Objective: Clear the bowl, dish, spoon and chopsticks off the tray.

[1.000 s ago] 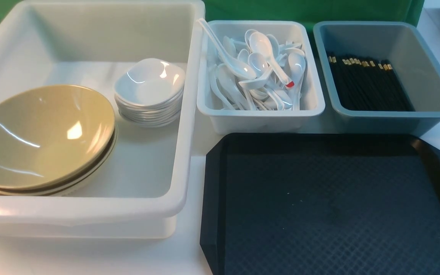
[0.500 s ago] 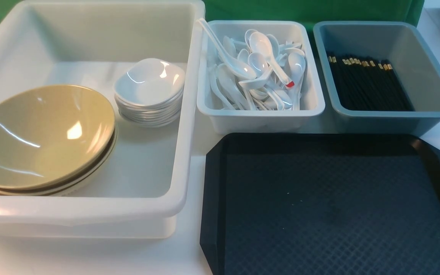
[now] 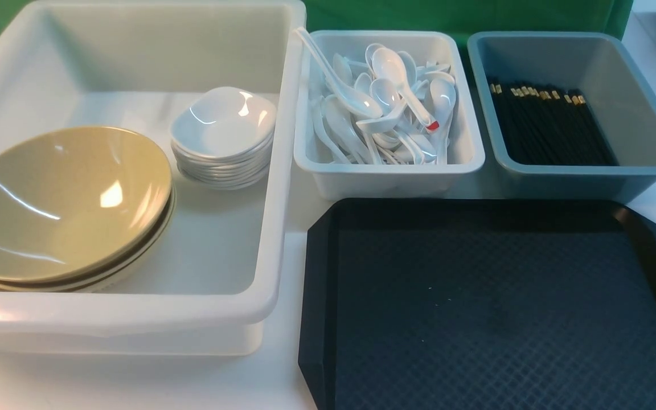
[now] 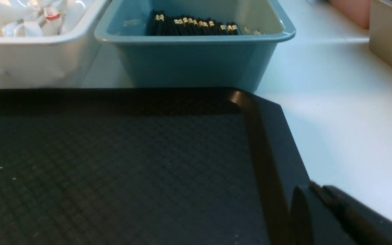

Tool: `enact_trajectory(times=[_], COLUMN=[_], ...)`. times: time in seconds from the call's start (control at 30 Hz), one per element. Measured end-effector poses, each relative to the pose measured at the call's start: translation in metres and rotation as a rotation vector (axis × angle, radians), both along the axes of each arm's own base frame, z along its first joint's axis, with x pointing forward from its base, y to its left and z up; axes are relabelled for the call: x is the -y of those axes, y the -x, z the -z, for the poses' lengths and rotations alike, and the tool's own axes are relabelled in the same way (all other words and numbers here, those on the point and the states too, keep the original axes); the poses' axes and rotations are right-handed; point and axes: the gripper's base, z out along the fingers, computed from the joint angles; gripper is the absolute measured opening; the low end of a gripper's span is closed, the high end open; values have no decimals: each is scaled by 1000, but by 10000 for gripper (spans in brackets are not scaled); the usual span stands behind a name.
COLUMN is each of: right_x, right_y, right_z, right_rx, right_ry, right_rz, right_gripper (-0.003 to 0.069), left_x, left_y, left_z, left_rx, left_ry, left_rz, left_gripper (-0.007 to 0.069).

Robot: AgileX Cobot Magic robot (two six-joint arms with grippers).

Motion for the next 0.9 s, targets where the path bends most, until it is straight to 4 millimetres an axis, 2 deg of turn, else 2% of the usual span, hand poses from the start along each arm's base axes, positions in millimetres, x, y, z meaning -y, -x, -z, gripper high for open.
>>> enact_trajectory(times=[0.73, 0.9], right_x=[0, 0], right_y=[0, 0], right_z=[0, 0], right_rx=[0, 0], right_ry=[0, 1], right_rz=[0, 0], right_gripper=[69, 77], left_x=[0, 0], left_y=[0, -6], left_z=[0, 15], left_rx=[0, -6], left_ry=[0, 3], left_rz=[0, -6], left_gripper=[-11, -11])
